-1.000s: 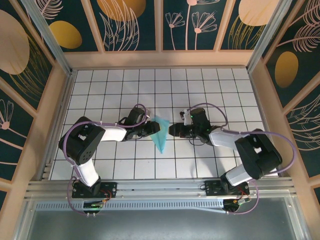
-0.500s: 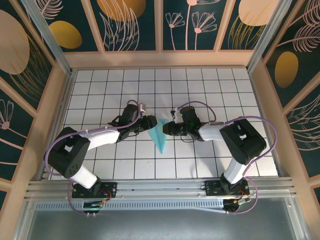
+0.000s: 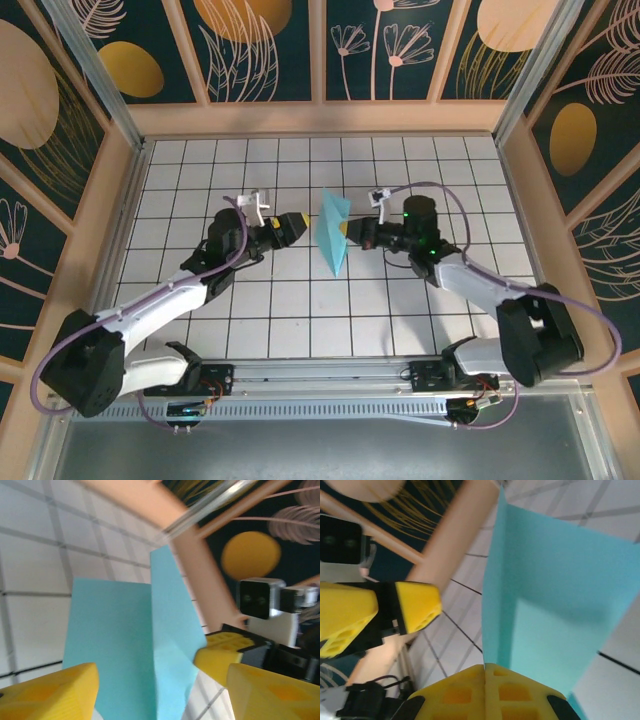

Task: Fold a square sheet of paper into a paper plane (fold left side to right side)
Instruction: Turn over the paper at the center of the table.

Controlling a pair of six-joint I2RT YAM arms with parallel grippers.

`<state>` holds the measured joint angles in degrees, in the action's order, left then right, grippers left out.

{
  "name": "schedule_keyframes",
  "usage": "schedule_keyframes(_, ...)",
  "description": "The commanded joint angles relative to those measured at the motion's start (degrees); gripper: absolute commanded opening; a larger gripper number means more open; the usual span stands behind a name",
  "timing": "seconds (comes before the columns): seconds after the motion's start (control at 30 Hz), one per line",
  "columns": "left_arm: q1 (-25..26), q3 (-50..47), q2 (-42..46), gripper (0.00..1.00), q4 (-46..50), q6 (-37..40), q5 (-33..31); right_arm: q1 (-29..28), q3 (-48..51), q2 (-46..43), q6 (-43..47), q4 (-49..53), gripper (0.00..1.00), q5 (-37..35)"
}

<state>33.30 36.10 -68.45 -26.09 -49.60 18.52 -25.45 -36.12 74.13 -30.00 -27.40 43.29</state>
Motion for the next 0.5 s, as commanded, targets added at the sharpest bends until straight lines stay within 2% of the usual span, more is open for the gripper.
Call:
schedule_keyframes(0.0, -0.26, 0.12, 1.08, 0.69, -11.53, -1.07, 8.75, 0.29, 0.73, -3.02, -3.41, -6.91, 0.0, 11.07)
schedule_keyframes(0.1, -0.17, 1.71, -0.38, 0.69, -14.31, -2.55, 12.53, 0.22, 0.35, -3.98, -7.34, -11.16, 0.0, 14.21)
schedule_keyframes(0.27, -0.11, 1.57, -2.1, 0.69, -14.87, -3.11, 12.14, -0.32, 0.96, -3.77, -13.73, -20.2, 0.0, 16.63)
schedule_keyframes(0.47, 0.67, 1.94, -4.7, 0.68, -18.11, -4.82, 14.58, -1.01, 1.3, -2.64, -16.88, -24.72, 0.0, 17.49)
